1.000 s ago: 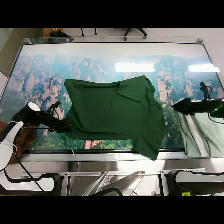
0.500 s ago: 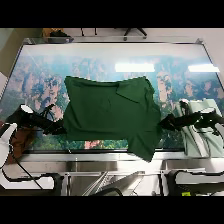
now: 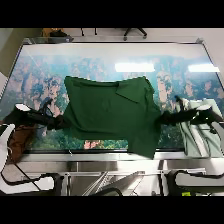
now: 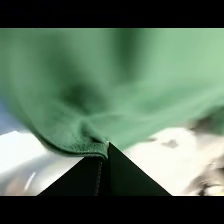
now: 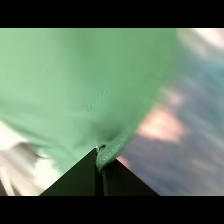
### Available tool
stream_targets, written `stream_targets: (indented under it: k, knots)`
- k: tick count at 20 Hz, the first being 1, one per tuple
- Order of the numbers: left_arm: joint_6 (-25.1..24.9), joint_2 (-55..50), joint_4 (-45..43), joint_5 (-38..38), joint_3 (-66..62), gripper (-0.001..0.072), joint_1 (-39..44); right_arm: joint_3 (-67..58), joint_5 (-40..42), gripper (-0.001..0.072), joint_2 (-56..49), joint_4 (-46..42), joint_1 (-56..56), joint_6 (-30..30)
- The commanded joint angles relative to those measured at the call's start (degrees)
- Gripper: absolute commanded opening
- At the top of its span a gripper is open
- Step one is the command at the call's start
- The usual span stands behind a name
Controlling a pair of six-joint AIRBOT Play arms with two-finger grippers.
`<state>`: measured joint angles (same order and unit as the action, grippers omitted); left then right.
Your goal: Fold the shirts.
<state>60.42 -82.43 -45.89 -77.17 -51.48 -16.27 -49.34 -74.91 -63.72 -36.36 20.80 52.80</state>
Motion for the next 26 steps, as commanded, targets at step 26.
stream_targets:
  k: [26]
  knots:
    - [-9.0,9.9,16.4,9.7,-19.1,0.0019,5.4,-20.5,9.6,0.0017,6.7,16.6,-0.3,-17.9]
